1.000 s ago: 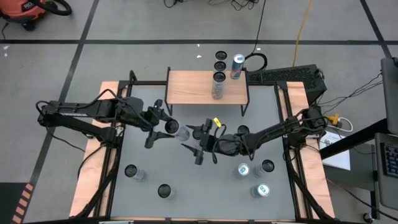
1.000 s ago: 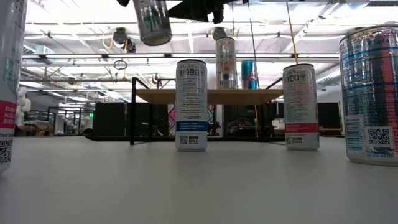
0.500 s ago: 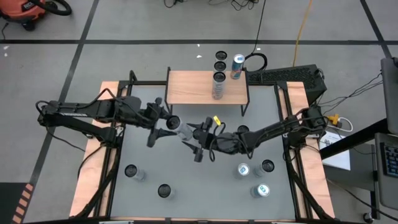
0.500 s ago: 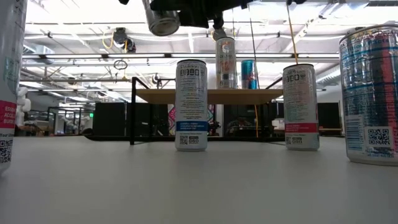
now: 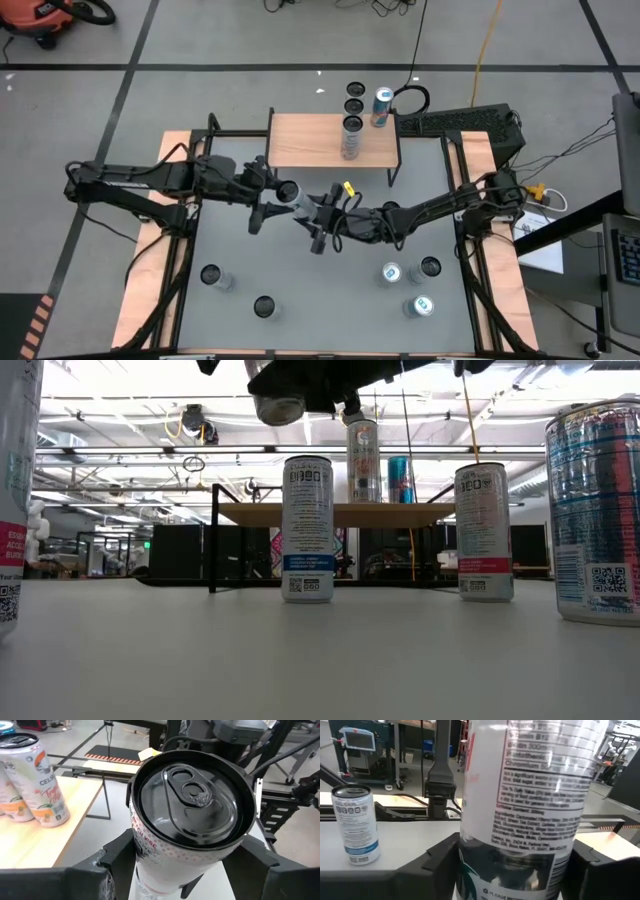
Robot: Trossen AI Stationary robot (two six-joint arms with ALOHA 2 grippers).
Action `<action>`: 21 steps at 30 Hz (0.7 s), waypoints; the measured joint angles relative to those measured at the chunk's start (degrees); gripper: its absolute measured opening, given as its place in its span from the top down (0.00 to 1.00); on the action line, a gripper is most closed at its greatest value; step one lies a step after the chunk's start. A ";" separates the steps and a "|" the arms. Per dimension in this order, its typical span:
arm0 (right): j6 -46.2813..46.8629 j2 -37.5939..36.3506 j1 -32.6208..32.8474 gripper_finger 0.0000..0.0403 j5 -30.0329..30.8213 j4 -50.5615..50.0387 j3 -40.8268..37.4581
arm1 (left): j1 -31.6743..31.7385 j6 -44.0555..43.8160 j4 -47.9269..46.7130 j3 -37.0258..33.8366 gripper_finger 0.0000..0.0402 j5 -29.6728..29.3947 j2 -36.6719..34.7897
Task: Place canned beverage on shelf
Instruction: Put the top left white pink soda can on the shelf
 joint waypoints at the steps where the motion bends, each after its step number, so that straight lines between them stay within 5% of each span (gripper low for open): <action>1: 0.07 0.00 0.00 0.50 0.09 -0.19 0.00 | 0.02 -0.01 -0.06 0.00 0.40 -0.04 0.05; 7: 0.68 0.00 0.00 0.56 0.17 -0.67 0.00 | 0.02 0.80 -0.22 0.00 0.38 -0.11 0.05; 13: 1.13 0.00 0.35 0.53 -1.19 -0.67 0.00 | -0.05 5.65 -0.47 0.00 0.24 1.88 0.03; 21: 2.33 0.00 -0.02 0.54 -10.74 -0.17 0.00 | -0.28 13.06 0.96 0.02 0.12 5.39 -0.27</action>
